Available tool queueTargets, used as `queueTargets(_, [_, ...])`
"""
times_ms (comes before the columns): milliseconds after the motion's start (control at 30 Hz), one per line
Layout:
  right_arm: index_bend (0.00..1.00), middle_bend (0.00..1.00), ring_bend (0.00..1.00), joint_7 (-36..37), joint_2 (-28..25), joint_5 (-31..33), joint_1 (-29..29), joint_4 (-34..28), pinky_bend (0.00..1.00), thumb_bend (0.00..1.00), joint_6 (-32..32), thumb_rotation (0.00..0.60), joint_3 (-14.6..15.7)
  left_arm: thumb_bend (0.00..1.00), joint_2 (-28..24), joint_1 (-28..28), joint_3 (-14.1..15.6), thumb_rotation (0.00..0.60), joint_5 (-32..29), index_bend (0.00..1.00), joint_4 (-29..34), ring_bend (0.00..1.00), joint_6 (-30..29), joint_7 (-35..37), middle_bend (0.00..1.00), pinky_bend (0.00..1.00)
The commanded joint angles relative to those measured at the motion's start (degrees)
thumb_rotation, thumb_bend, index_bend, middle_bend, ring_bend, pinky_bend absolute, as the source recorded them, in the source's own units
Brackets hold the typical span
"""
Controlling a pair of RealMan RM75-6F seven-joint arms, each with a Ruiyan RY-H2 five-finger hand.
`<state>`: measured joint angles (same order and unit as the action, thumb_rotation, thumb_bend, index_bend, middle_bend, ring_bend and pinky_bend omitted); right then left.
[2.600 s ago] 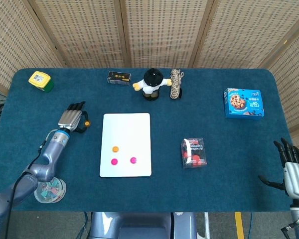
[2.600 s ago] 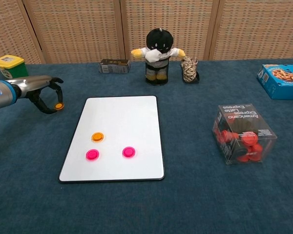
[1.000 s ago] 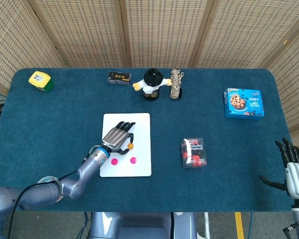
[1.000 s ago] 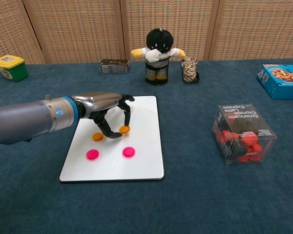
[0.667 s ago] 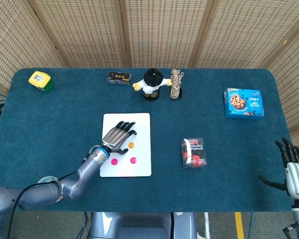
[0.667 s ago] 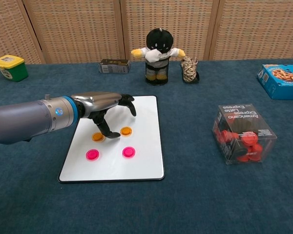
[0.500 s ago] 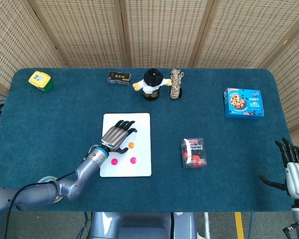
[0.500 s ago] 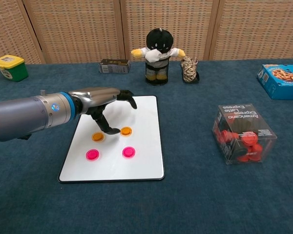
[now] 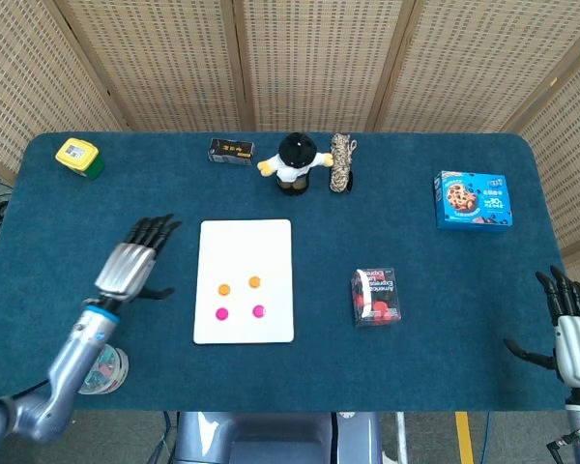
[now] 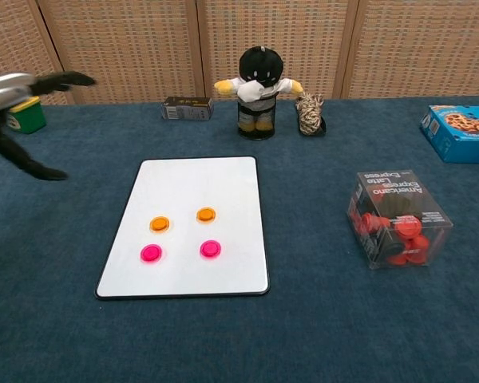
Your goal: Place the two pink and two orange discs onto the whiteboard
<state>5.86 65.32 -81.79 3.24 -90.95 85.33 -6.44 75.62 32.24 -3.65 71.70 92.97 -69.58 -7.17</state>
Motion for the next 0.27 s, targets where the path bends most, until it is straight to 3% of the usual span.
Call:
queueTargets(33, [0.0, 0.0, 0.0, -0.44, 0.29, -0.42, -0.05, 0.17, 0.0, 0.0, 0.43, 0.6, 0.01, 0.01, -7.04, -11.7, 5.44, 0.6, 3.65, 0.0, 3.51, 0.0, -12.47, 3.42, 0.0, 0.0])
queueTargets(267, [0.0, 0.0, 0.0, -2.16, 1.22, -1.77, -0.18, 0.96, 0.0, 0.0, 2.03, 0.6, 0.06, 0.01, -8.69, -21.51, 7.97, 0.6, 3.86, 0.0, 1.46, 0.0, -21.19, 5.7, 0.0, 0.0])
